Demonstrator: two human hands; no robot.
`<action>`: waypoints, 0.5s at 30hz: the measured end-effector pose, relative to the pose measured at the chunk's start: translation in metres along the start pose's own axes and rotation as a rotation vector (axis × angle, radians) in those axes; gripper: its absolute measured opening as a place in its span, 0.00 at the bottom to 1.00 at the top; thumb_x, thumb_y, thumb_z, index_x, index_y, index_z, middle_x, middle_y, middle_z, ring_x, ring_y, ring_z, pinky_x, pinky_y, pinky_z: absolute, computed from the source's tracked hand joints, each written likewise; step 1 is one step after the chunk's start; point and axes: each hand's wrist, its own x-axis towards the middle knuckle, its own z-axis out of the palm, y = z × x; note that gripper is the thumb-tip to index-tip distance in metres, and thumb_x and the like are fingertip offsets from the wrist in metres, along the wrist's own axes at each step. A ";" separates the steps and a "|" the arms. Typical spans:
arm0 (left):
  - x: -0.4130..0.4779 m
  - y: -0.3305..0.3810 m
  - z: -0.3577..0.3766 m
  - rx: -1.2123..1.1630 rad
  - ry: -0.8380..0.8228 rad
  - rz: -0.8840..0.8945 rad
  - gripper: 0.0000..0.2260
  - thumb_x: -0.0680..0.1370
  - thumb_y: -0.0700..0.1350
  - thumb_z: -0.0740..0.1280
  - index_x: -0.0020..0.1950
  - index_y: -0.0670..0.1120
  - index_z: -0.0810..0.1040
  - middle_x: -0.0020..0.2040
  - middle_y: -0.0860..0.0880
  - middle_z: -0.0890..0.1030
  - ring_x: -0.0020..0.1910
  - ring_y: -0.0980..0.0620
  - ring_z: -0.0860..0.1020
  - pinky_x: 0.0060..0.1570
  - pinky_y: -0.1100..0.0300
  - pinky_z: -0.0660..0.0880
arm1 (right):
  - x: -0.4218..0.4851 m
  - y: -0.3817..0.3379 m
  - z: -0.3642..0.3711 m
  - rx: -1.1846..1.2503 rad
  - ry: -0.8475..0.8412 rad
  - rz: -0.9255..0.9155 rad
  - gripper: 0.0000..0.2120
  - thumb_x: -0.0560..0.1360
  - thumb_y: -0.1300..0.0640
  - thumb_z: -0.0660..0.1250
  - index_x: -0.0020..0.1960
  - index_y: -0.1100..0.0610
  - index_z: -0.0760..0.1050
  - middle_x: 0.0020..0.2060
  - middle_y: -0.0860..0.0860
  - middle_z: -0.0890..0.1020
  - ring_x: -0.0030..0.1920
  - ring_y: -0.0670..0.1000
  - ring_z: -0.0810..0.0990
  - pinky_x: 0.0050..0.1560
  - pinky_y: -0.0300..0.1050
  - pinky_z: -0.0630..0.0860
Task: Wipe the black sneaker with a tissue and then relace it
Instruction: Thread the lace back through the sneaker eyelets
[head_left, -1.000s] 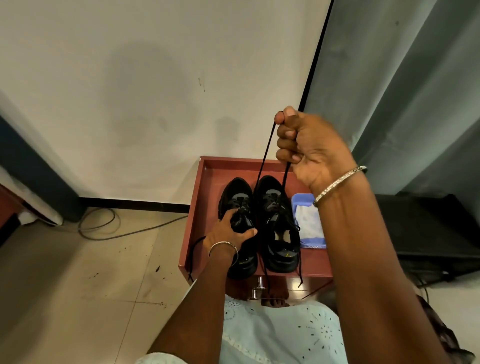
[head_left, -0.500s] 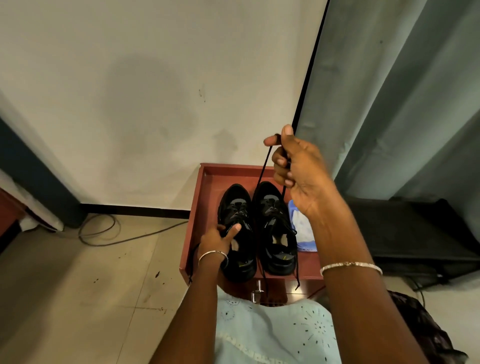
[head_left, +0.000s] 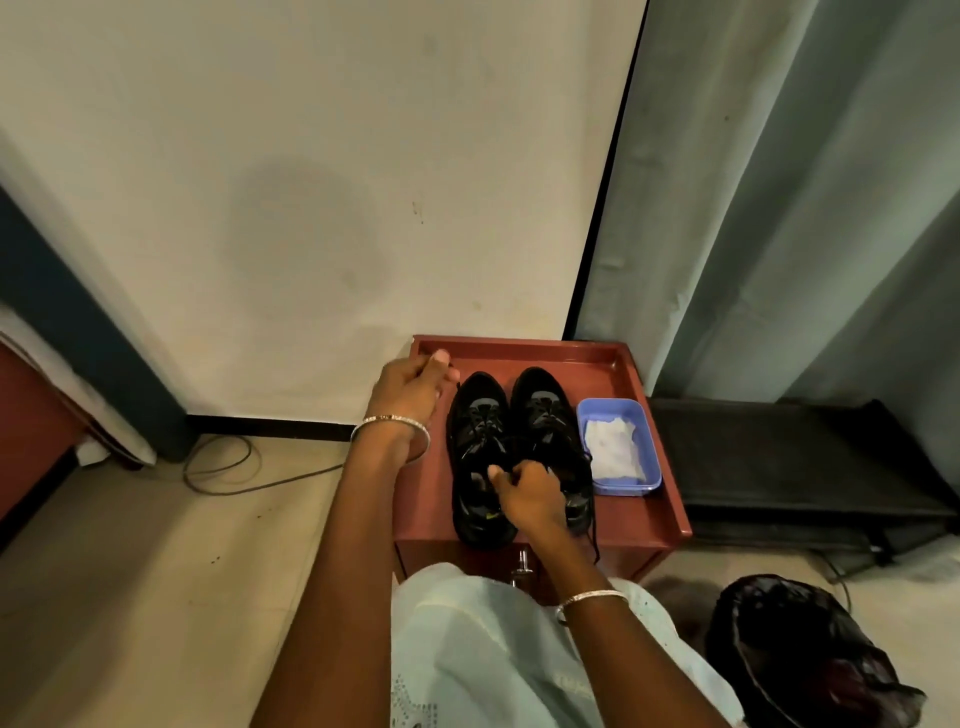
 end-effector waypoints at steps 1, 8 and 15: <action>0.001 0.012 0.000 0.021 -0.012 0.044 0.15 0.82 0.50 0.64 0.41 0.43 0.82 0.21 0.58 0.71 0.27 0.55 0.67 0.31 0.61 0.65 | -0.001 0.000 0.006 -0.009 0.009 0.023 0.21 0.77 0.41 0.66 0.54 0.59 0.74 0.52 0.57 0.81 0.55 0.60 0.80 0.47 0.48 0.74; 0.011 0.071 0.002 0.008 -0.060 0.242 0.16 0.81 0.52 0.65 0.38 0.45 0.82 0.26 0.54 0.69 0.26 0.55 0.66 0.30 0.61 0.66 | 0.022 -0.020 0.027 -0.207 0.037 0.012 0.38 0.74 0.34 0.67 0.68 0.63 0.64 0.61 0.59 0.78 0.61 0.63 0.78 0.54 0.54 0.76; 0.016 0.120 -0.001 -0.150 -0.043 0.394 0.16 0.82 0.48 0.64 0.36 0.44 0.79 0.29 0.50 0.69 0.24 0.57 0.64 0.27 0.64 0.63 | 0.045 -0.014 0.037 -0.314 0.038 0.084 0.31 0.72 0.36 0.70 0.62 0.59 0.72 0.57 0.56 0.79 0.58 0.60 0.80 0.51 0.51 0.77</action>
